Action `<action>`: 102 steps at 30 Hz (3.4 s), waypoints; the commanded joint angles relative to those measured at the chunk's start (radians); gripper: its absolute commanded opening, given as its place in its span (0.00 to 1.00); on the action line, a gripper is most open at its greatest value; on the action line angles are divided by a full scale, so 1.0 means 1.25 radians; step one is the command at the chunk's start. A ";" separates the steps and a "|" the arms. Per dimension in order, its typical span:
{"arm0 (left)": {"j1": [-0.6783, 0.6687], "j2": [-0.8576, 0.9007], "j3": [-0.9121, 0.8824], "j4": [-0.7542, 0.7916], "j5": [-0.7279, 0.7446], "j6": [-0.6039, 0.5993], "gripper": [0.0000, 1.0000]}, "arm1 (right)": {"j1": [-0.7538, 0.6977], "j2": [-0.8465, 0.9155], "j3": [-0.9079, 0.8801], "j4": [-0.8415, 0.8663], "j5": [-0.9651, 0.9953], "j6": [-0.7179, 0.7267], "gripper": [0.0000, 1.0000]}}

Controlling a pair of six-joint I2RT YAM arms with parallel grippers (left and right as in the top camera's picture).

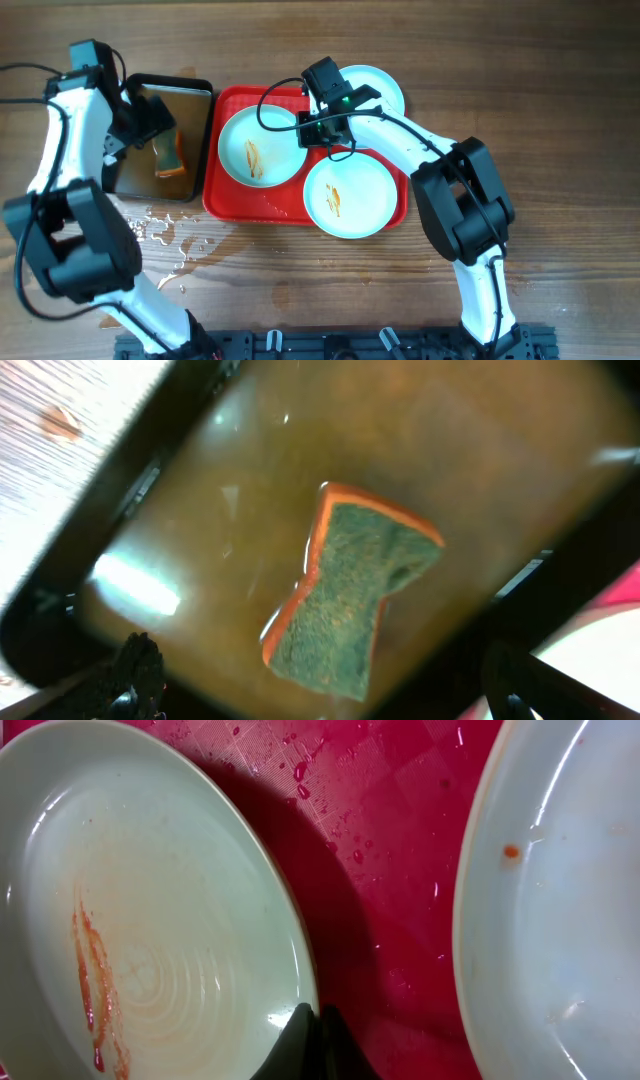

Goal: Clean dirty plates on tray and stack at the side
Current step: 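Grasp the orange-green sponge in the black tray with the left gripper, then carry the sponge with the left gripper onto the left plate, then scrub the left plate with the sponge while the right gripper holds it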

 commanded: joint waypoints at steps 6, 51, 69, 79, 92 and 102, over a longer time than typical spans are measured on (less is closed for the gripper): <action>-0.011 0.064 -0.010 -0.013 -0.016 0.040 0.80 | -0.001 0.022 -0.002 0.004 0.015 0.012 0.04; -0.290 -0.029 -0.020 -0.024 0.085 -0.013 0.04 | -0.004 0.022 -0.001 -0.009 -0.021 -0.007 0.04; -0.420 -0.020 -0.333 0.253 -0.089 -0.474 0.04 | -0.005 0.022 -0.001 -0.006 -0.021 -0.006 0.04; -0.443 -0.020 -0.335 0.294 -0.369 -0.471 0.04 | -0.005 0.022 -0.001 -0.006 -0.021 -0.006 0.04; -0.456 -0.020 -0.335 0.278 0.065 -0.400 0.04 | -0.014 0.022 -0.001 -0.020 -0.102 -0.005 0.04; -0.314 -0.020 -0.335 0.298 0.072 -0.299 0.04 | -0.060 0.030 -0.003 -0.047 -0.189 -0.008 0.04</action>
